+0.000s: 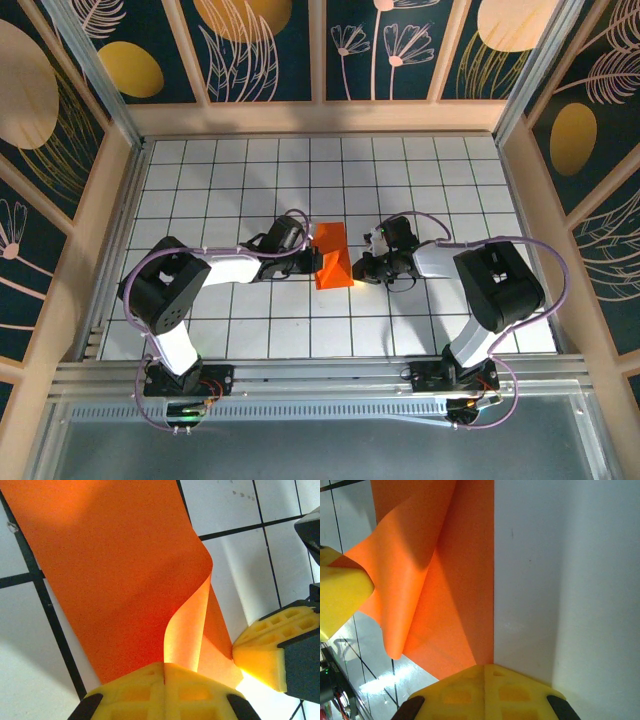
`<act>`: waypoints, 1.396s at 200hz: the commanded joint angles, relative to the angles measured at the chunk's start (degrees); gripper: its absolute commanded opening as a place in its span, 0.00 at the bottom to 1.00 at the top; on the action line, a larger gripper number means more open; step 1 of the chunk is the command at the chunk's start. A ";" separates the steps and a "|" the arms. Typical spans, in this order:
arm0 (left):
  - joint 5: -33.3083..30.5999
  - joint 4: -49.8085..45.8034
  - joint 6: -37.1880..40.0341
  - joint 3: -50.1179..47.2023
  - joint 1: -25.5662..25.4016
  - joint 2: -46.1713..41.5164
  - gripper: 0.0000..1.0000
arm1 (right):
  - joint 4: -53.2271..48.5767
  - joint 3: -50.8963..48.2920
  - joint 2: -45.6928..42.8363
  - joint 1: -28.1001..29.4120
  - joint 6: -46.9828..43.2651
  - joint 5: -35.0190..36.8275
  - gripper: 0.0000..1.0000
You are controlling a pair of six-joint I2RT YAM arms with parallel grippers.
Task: Fold a paper plane with a square sheet of paper (fold left side to right side)
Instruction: Fold the triangle a second time at the center of the table.
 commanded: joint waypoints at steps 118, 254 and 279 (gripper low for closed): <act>-2.20 -2.65 3.46 3.26 1.02 2.27 0.00 | -2.84 0.32 3.32 0.61 -1.69 4.60 0.00; -3.21 -4.14 6.89 5.38 1.10 4.36 0.00 | -3.01 0.32 3.33 0.54 -1.68 4.79 0.00; -3.38 -4.14 7.07 5.47 1.18 4.65 0.00 | -2.95 0.34 3.33 0.61 -1.66 4.79 0.00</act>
